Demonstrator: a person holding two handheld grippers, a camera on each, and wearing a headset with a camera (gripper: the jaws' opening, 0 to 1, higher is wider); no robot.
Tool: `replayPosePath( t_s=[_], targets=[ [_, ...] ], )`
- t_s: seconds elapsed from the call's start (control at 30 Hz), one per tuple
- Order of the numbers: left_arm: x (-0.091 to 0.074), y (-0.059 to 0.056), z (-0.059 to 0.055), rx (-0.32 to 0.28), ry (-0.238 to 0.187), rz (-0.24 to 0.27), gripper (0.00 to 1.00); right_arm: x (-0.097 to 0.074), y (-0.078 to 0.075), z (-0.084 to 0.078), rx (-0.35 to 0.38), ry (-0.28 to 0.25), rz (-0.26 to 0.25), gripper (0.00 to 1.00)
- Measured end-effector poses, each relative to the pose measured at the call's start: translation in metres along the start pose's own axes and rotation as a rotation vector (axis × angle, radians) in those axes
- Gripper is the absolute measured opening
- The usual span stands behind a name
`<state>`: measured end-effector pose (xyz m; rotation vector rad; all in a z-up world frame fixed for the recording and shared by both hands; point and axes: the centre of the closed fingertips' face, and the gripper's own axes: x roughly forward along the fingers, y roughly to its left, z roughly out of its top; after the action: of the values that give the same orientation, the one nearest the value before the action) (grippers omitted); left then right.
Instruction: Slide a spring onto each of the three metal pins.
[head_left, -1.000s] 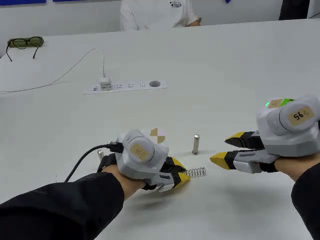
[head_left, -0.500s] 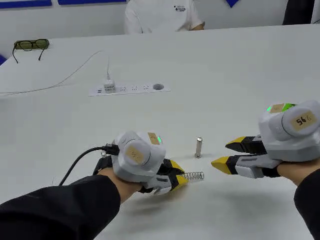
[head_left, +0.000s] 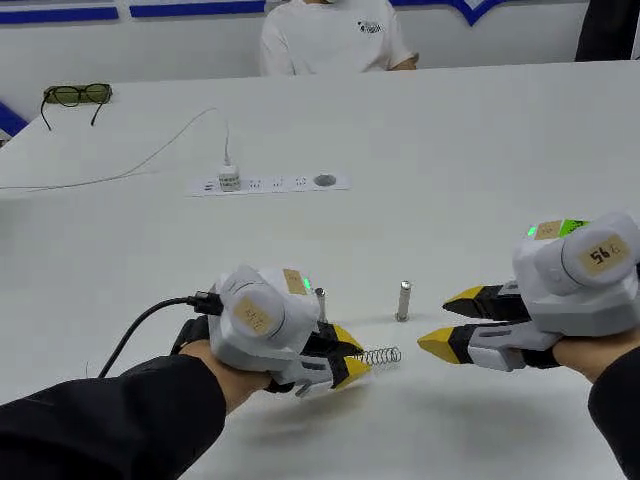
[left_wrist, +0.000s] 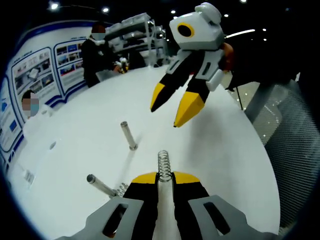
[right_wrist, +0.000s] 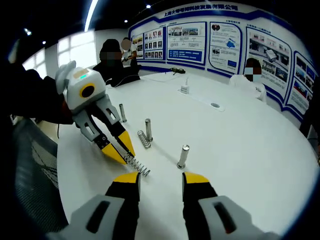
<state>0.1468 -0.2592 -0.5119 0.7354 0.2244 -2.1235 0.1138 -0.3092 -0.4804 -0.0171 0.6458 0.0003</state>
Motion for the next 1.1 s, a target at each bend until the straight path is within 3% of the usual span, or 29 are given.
replayPosePath(
  t_s=[0.37, 0.63, 1.1],
  targets=[
    [-0.016, -0.009, 0.009, 0.024, -0.027, -0.012, 0.1, 0.004, 0.02, 0.001, -0.045, -0.001, 0.085, 0.32],
    [-0.026, -0.018, 0.017, 0.042, -0.054, -0.034, 0.1, 0.005, 0.041, 0.006, -0.068, -0.028, 0.18, 0.3],
    [-0.037, -0.028, 0.03, 0.031, -0.117, -0.081, 0.1, 0.006, 0.059, 0.005, -0.104, -0.039, 0.263, 0.25]
  ],
)
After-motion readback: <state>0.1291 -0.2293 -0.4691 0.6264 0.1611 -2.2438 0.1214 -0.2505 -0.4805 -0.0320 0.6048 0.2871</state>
